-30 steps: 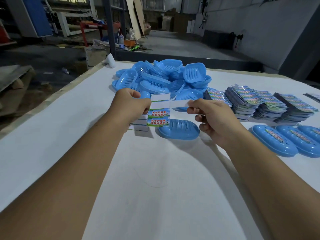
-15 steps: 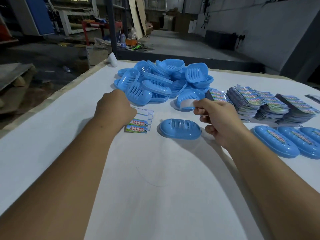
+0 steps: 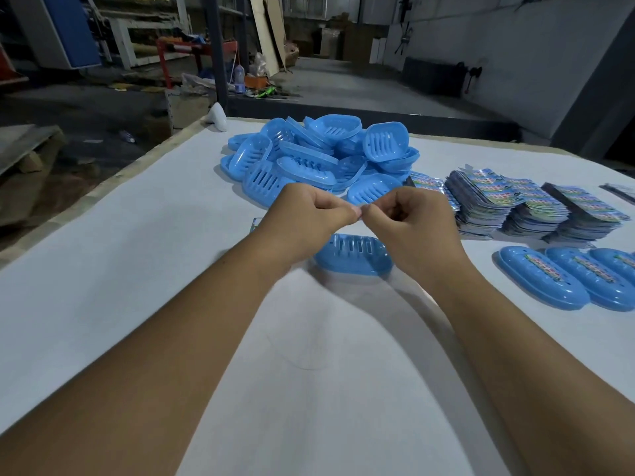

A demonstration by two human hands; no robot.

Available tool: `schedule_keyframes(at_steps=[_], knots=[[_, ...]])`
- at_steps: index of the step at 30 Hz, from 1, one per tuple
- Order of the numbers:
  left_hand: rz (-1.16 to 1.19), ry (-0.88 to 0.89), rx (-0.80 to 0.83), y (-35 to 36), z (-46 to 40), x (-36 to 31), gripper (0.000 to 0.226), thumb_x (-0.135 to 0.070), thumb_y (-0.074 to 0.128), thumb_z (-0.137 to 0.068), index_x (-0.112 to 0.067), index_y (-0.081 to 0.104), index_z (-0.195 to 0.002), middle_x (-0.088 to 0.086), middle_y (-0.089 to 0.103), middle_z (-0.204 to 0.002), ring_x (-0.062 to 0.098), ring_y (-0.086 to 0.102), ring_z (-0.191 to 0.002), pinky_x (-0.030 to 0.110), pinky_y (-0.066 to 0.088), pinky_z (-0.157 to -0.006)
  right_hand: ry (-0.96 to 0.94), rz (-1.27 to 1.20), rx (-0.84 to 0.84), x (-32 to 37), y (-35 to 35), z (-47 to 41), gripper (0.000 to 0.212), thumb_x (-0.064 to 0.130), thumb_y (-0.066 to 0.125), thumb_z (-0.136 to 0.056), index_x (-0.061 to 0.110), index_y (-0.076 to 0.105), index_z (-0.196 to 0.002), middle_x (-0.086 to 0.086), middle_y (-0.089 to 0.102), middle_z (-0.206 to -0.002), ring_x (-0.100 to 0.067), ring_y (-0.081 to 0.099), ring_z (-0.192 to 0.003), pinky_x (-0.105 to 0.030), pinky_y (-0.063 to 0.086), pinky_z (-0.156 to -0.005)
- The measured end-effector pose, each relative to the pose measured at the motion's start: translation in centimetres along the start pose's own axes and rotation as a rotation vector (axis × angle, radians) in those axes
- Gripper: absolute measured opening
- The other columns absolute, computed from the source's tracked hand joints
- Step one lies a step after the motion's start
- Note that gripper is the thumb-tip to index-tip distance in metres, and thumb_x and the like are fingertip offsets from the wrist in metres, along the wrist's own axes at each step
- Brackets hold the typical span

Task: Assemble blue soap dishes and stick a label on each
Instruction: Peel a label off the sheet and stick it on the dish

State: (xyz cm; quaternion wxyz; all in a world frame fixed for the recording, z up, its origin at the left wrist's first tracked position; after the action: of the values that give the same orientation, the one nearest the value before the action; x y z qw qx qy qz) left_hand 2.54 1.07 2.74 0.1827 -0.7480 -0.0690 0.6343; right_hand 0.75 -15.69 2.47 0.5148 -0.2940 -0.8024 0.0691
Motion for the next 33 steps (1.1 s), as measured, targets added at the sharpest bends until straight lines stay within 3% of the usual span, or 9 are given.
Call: schedule_keyframes(at_steps=[2, 8, 13, 17, 21, 23, 26, 30, 33], knots=[[0.031, -0.011, 0.008, 0.1, 0.0, 0.1, 0.012, -0.035, 0.078, -0.087, -0.023, 0.082, -0.089, -0.016, 0.078, -0.083, -0.009, 0.068, -0.081, 0.016, 0.044, -0.074, -0.001, -0.015, 0.006, 0.0, 0.0, 0.0, 0.020, 0.022, 0.073, -0.081, 0.017, 0.066, -0.063, 0.014, 0.054, -0.048, -0.002, 0.043, -0.046, -0.017, 0.036, -0.048], [0.072, -0.018, 0.018, 0.1, -0.2, 0.4, 0.012, -0.034, 0.077, -0.088, -0.023, 0.082, -0.092, -0.017, 0.078, -0.087, -0.011, 0.067, -0.086, 0.014, 0.043, -0.077, -0.015, -0.050, 0.015, 0.1, 0.0, 0.0, 0.021, 0.020, 0.074, -0.081, 0.016, 0.068, -0.062, 0.014, 0.052, -0.047, -0.002, 0.041, -0.045, -0.015, 0.035, -0.047], [0.078, -0.009, 0.015, 0.1, -0.4, 0.6, 0.009, -0.032, 0.076, -0.089, -0.025, 0.082, -0.088, -0.021, 0.076, -0.079, -0.017, 0.063, -0.076, 0.016, 0.043, -0.077, -0.027, -0.089, 0.074, 0.0, 0.1, 0.0, 0.019, 0.020, 0.075, -0.083, 0.015, 0.072, -0.066, 0.014, 0.052, -0.049, -0.003, 0.041, -0.047, -0.016, 0.034, -0.048], [0.034, -0.038, -0.020, -0.2, -0.6, 0.8, 0.012, -0.039, 0.076, -0.087, -0.029, 0.082, -0.084, -0.028, 0.067, -0.064, -0.015, 0.060, -0.069, 0.020, 0.040, -0.070, -0.086, -0.065, 0.170, 0.0, 0.1, 0.0, 0.012, 0.028, 0.077, -0.090, 0.023, 0.080, -0.079, 0.018, 0.060, -0.055, -0.002, 0.041, -0.048, -0.015, 0.034, -0.049], [0.020, -0.026, -0.048, -0.8, -0.8, 0.9, 0.014, -0.042, 0.079, -0.084, -0.029, 0.082, -0.082, -0.022, 0.074, -0.073, -0.010, 0.064, -0.071, 0.016, 0.044, -0.065, -0.115, -0.017, 0.209, 0.2, 0.5, 0.1, 0.016, 0.025, 0.071, -0.095, 0.037, 0.076, -0.084, 0.025, 0.065, -0.060, -0.002, 0.043, -0.043, -0.009, 0.032, -0.048], [0.009, -0.018, -0.079, -0.9, -0.8, 0.9, 0.016, -0.040, 0.081, -0.082, -0.024, 0.082, -0.081, -0.015, 0.074, -0.067, -0.009, 0.059, -0.054, 0.008, 0.040, -0.049, -0.052, 0.012, 0.120, -0.2, 0.2, -0.2, 0.019, 0.026, 0.071, -0.092, 0.034, 0.075, -0.075, 0.019, 0.070, -0.066, -0.001, 0.051, -0.049, -0.015, 0.041, -0.054], [0.003, -0.045, -0.109, -1.0, -0.9, 1.1, 0.014, -0.032, 0.078, -0.084, -0.019, 0.079, -0.078, -0.015, 0.055, -0.042, 0.000, 0.045, -0.033, 0.010, 0.032, -0.034, 0.069, 0.058, 0.028, -1.1, -0.6, -0.7, 0.019, 0.032, 0.075, -0.087, 0.026, 0.076, -0.070, 0.008, 0.074, -0.068, -0.009, 0.064, -0.061, -0.030, 0.052, -0.065], [0.000, -0.053, -0.103, -0.9, -1.0, 1.2, 0.014, -0.029, 0.077, -0.083, -0.018, 0.079, -0.075, -0.015, 0.047, -0.039, 0.002, 0.039, -0.030, 0.011, 0.028, -0.032, 0.145, -0.002, 0.038, -1.5, -0.6, -0.7, 0.024, 0.035, 0.077, -0.084, 0.020, 0.075, -0.065, 0.002, 0.063, -0.054, -0.006, 0.045, -0.046, -0.024, 0.039, -0.052], [-0.007, -0.047, -0.101, -0.9, -1.0, 1.2, 0.014, -0.030, 0.076, -0.083, -0.019, 0.079, -0.074, -0.016, 0.047, -0.039, 0.001, 0.040, -0.031, 0.011, 0.029, -0.032, 0.169, -0.027, 0.057, -1.2, -0.5, -0.6, 0.023, 0.031, 0.077, -0.083, 0.017, 0.075, -0.065, -0.004, 0.063, -0.056, -0.008, 0.041, -0.047, -0.024, 0.037, -0.051]])
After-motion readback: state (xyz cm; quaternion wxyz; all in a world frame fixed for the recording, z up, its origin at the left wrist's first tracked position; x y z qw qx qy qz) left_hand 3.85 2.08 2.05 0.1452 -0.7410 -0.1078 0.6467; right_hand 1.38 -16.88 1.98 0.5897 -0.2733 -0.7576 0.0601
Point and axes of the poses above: each hand's wrist, its own z-axis away from the middle knuckle, its own y-axis out of the palm, x = y × z, the point moved 4 cm from there along -z, towards the middle knuckle
